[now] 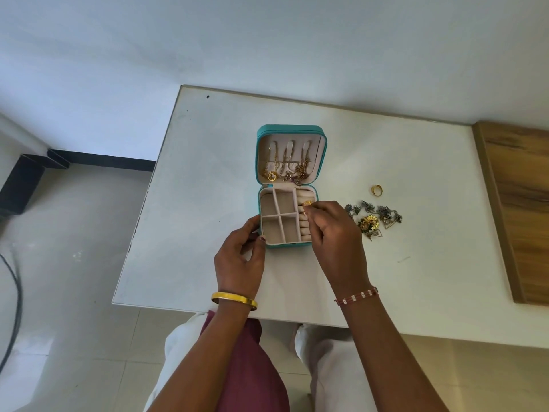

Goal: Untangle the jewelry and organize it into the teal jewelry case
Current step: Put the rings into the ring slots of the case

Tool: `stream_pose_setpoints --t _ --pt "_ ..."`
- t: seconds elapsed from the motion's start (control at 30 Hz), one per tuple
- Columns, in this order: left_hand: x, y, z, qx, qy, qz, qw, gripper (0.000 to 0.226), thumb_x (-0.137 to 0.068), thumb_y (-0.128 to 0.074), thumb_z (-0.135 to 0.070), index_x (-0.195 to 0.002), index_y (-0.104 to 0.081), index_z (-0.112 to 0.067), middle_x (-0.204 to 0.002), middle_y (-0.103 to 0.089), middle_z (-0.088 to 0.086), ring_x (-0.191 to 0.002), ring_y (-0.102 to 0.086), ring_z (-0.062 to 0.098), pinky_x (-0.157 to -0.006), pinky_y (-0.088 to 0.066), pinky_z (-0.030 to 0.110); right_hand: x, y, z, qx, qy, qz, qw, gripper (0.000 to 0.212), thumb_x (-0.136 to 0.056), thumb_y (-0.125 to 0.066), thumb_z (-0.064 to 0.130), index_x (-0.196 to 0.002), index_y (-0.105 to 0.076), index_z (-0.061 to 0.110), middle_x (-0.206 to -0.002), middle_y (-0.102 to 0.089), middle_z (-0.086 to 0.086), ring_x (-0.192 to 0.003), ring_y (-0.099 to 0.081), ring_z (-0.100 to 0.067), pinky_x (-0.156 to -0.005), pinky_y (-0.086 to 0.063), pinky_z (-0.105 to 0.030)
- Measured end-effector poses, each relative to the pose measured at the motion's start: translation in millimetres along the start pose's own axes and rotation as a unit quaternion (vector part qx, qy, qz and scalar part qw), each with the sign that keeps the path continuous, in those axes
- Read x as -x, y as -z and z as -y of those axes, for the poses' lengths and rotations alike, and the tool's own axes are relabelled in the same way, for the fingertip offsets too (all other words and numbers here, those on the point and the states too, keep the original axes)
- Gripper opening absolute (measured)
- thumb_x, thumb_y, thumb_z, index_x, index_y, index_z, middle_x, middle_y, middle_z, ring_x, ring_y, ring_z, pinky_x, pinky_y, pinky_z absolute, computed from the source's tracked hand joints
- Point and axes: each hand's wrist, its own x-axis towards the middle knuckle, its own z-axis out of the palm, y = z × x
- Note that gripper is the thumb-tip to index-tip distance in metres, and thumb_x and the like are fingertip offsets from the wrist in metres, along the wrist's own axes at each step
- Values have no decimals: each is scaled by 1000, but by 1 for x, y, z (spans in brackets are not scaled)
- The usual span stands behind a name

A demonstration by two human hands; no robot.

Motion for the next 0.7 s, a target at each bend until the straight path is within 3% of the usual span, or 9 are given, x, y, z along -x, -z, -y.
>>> stream_pose_setpoints --t 0.27,0.43,0.7 --pt "0 0 0 -3 -1 -1 1000 37 -83 -59 -1 -117 -60 -15 -102 -59 -10 -85 -52 -24 -76 -37 -6 9 -2 0 53 42 33 997 23 -68 -73 -8 -90 -69 -5 -86 -68 -18 -77 -67 -31 -69 -56 -31" --pt "1 0 -2 -5 4 1 1000 36 -84 -59 -2 -118 -59 -15 -104 -58 -10 -83 -54 -14 -77 -37 -6 10 -1 -1 82 62 12 995 22 -64 -78 -4 -84 -69 -4 -80 -69 -16 -75 -66 -31 -64 -55 -30" --pt "0 1 -3 -7 5 4 1000 36 -84 -59 -2 -118 -59 -16 -102 -57 -13 -81 -55 -20 -74 -35 -8 8 -8 -3 70 43 2 997 19 -65 -78 -5 -81 -70 -3 -78 -69 -14 -73 -63 -30 -62 -54 -30"
